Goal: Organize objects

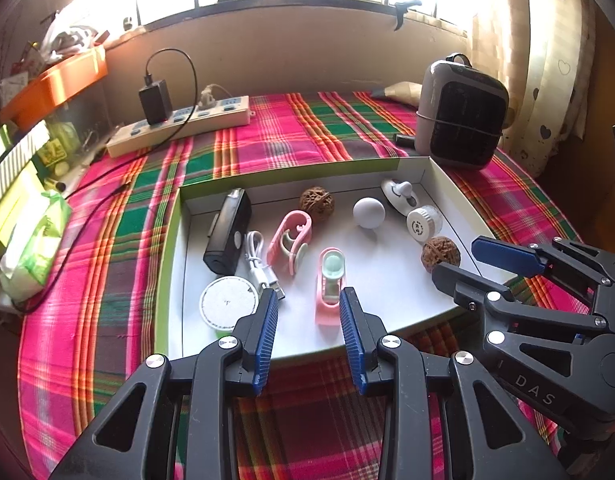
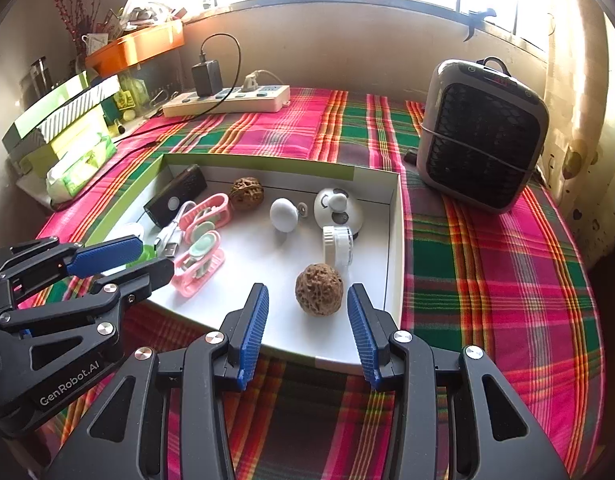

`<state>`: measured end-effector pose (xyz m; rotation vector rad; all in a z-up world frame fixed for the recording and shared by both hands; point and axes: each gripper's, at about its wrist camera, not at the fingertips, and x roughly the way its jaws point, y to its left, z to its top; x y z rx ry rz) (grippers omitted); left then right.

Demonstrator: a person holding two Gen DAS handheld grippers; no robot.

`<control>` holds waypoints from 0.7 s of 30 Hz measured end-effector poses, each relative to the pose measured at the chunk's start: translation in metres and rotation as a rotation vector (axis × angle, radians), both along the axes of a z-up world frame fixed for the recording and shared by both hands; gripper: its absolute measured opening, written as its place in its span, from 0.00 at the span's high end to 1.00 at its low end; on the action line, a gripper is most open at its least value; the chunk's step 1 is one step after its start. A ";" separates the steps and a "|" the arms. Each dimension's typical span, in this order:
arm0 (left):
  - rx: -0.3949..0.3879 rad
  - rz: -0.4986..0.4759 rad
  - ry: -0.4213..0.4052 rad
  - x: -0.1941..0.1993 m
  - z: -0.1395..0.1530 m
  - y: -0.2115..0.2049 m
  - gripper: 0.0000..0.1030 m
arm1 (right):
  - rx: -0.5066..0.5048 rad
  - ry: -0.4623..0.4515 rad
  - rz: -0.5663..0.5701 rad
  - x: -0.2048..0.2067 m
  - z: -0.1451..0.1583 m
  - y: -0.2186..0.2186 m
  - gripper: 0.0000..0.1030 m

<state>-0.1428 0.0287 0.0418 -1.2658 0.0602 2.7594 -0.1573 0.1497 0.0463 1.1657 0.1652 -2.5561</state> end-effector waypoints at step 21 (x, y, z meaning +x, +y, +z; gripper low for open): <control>-0.041 0.088 0.009 0.057 -0.005 -0.013 0.71 | -0.040 0.044 -0.009 0.055 0.010 0.004 0.52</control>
